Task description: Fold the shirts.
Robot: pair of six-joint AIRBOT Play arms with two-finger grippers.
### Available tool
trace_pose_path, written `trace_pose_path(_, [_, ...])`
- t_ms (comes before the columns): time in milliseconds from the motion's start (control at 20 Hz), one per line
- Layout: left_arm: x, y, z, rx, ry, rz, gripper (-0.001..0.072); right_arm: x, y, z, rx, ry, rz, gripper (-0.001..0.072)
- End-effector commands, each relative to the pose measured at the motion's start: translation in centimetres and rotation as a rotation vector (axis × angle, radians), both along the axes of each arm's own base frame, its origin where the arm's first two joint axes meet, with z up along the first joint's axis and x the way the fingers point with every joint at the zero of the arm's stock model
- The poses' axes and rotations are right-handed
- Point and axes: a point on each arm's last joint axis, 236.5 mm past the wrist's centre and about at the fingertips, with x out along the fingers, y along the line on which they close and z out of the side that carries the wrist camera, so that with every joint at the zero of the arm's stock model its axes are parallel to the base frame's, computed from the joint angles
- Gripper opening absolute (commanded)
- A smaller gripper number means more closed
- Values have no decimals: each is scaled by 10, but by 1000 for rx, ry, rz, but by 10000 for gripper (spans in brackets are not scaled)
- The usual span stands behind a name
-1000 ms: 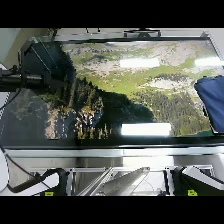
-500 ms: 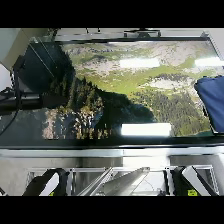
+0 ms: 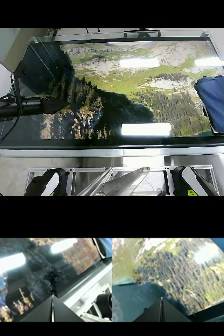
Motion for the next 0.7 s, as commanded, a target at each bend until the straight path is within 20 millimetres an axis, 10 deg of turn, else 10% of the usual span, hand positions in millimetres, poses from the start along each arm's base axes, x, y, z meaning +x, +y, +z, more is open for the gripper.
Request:
trace_pose_path(0, [3, 1, 1, -1, -7, 13, 20, 1, 7, -7, 9, 10, 25, 16])
trace_pose_path(650, [5, 1, 1, -2, -13, 20, 20, 2, 7, -7, 11, 10, 23, 17])
